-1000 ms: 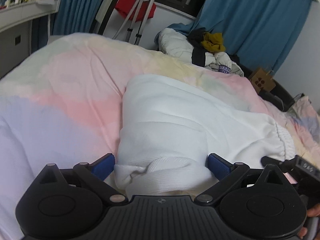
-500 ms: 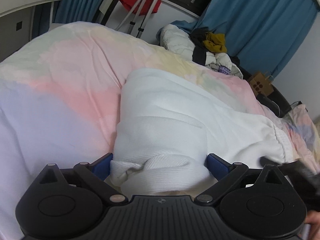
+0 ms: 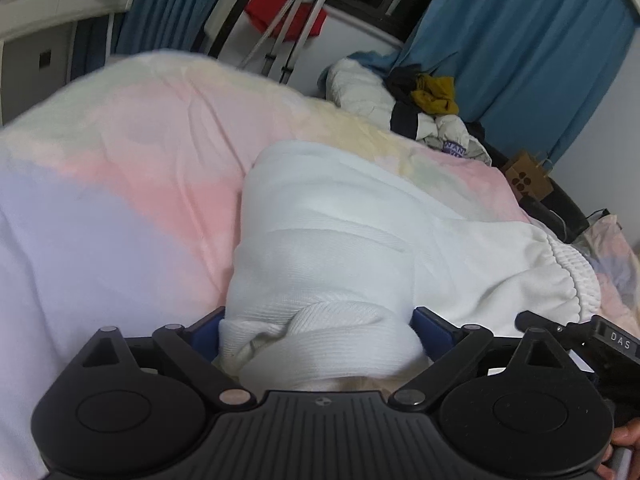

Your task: Fold clothes

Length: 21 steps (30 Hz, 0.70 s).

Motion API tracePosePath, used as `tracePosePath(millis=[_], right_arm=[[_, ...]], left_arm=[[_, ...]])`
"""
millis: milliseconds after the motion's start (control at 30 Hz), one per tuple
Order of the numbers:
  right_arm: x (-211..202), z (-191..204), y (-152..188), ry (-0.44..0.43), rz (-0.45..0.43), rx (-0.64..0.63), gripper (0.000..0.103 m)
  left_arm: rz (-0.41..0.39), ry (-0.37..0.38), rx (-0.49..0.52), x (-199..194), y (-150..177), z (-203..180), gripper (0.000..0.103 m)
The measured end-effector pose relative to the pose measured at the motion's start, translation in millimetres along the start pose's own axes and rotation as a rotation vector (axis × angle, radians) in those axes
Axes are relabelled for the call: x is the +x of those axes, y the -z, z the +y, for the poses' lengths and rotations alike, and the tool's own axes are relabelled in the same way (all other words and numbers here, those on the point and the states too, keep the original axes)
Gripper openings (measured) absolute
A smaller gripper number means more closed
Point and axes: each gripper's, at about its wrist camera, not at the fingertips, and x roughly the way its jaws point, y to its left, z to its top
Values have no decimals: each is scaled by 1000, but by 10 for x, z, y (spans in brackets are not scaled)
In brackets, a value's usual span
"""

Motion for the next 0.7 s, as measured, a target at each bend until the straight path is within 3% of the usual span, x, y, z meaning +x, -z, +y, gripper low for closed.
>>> tracePosePath(millis=[33, 100, 200, 300, 533, 700], right_arm=[[-15, 33, 7, 11, -10, -11, 58], [-52, 163, 19, 32, -40, -70, 48], [-159, 347, 38, 32, -90, -147, 40], [-312, 512, -7, -9, -141, -193, 35], [-799, 671, -324, -162, -255, -217, 33], [-1243, 593, -693, -214, -377, -208, 33]], left_arm=[[-17, -6, 10, -18, 13, -25, 89], [-47, -8, 29, -78, 26, -76, 73], [-92, 5, 37, -210, 21, -155, 54], [-137, 14, 31, -370, -32, -270, 44], [-294, 70, 17, -823, -312, -743, 40], [-374, 150, 73, -808, -610, -1429, 40]])
